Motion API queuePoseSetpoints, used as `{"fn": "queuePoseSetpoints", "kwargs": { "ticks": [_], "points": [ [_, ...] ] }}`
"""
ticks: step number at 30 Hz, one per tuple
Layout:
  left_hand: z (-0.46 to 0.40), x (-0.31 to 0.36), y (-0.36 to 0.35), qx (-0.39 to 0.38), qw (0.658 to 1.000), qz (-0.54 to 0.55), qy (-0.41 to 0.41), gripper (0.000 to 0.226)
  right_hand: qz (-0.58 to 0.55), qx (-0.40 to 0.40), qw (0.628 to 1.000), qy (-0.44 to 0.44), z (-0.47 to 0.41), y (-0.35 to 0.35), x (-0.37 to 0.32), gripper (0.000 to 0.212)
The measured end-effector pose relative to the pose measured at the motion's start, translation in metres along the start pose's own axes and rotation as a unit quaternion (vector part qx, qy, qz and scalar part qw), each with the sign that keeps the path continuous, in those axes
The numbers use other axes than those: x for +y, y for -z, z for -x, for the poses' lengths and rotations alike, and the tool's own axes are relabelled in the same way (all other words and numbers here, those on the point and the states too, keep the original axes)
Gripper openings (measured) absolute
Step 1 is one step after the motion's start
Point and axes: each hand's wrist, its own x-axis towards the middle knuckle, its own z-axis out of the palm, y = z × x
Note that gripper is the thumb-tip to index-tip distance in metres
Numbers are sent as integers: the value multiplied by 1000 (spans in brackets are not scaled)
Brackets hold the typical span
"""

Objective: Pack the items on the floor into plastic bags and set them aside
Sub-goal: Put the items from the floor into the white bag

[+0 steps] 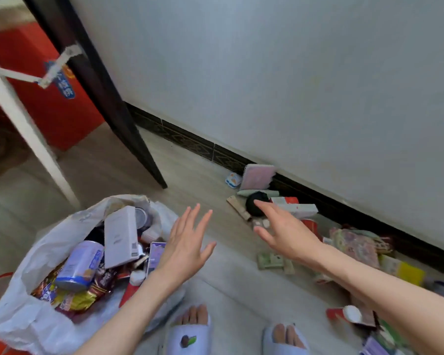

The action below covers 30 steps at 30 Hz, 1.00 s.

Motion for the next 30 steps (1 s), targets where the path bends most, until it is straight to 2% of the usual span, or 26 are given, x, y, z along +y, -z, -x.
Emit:
{"fn": "queuePoseSetpoints", "kwargs": {
  "ticks": [3, 7, 10, 14, 19, 22, 26, 30],
  "points": [
    [-17, 37, -35, -51, 998, 14, -40, 67, -31, 38, 992, -116, 38, 7, 58, 58],
    [-28, 59, -92, -140, 987, -15, -78, 68, -88, 60, 963, -247, 78, -22, 126, 53],
    [-33, 66, -124, -169, 980, -36, -94, 67, -123, 92, 943, -296, 90, -54, 162, 43],
    [-40, 74, -166, -223, 971, 6, -87, 72, -152, 128, 918, -343, 84, -84, 190, 32],
    [-53, 87, -204, -210, 971, 2, -115, 71, -164, 101, 896, -401, 76, -125, 205, 48],
    [-60, 96, -214, -194, 973, -6, -123, 63, -187, 87, 875, -438, 73, -139, 204, 46],
    [-69, 99, -222, -190, 976, -18, -101, 48, -151, 82, 875, -453, 68, -139, 207, 38],
    [-71, 102, -216, -213, 975, -13, -58, 45, -189, 120, 846, -484, 72, -128, 207, 34]
  ]
}}
